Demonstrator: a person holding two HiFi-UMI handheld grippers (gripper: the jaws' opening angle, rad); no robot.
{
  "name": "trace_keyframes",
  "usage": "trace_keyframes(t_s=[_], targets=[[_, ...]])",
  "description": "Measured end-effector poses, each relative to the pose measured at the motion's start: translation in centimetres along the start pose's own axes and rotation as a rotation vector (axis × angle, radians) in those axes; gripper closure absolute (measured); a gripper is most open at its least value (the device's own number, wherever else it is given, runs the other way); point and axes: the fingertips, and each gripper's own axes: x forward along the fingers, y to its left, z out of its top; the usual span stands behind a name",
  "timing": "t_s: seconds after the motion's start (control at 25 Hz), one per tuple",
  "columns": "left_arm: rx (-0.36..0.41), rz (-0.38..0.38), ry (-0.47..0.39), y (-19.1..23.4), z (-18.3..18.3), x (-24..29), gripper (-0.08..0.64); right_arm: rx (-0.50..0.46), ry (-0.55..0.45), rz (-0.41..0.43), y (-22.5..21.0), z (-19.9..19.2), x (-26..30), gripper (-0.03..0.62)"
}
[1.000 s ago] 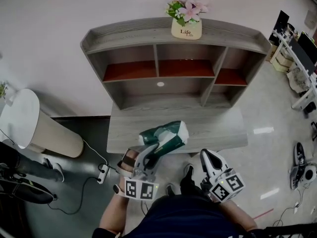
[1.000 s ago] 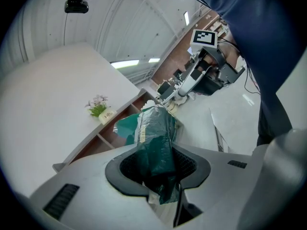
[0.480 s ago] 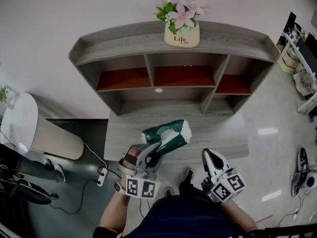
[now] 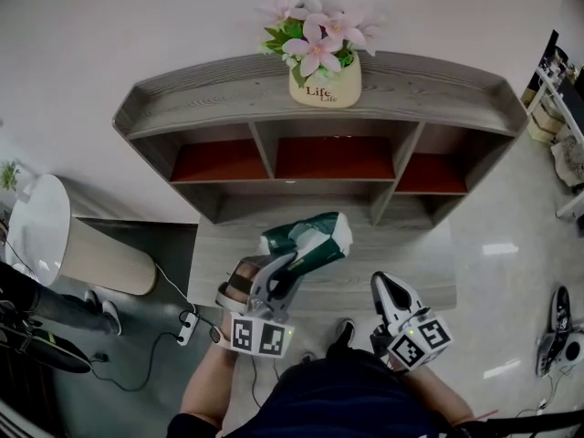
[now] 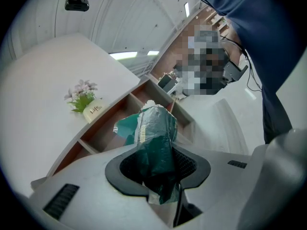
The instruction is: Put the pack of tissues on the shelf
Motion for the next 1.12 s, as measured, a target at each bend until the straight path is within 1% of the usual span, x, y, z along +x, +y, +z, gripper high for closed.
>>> trace_keyframes(t_s=[0.32,0.48,0.6,0.8,0.92,1.12], targets=[[0.036,0.007,0.032,2.1,0.2,3.3,0.43,0.014,0.007,0.058,-2.1,1.3,2.2,0.588],[0.055,0.005,0.027,3.3,0.6,5.2,0.43,0.019,0.015,0.085,-3.0,1.8,3.1,0.588],[0.046,0.004,0.011,4.2,0.9,6.6,0.43,0.018,0.019,0.1,-3.7,2.2,3.4,0.588],[0.056,0.019,-0.008,6.2,1.4,8.6,0.43,0.031,0.028,0.107,-4.8,2.3,3.6,0.588],[0.047,0.025,-0.011,7.5,1.0,9.8,0.43,0.037,0.033,0.115,-4.9,2.2,3.8,0.588],[0.057,0.011,-0.013,8.7,0.3,11.6,0.43,0.036,0.036,0.105,-4.8,1.8,3.8,0.588]])
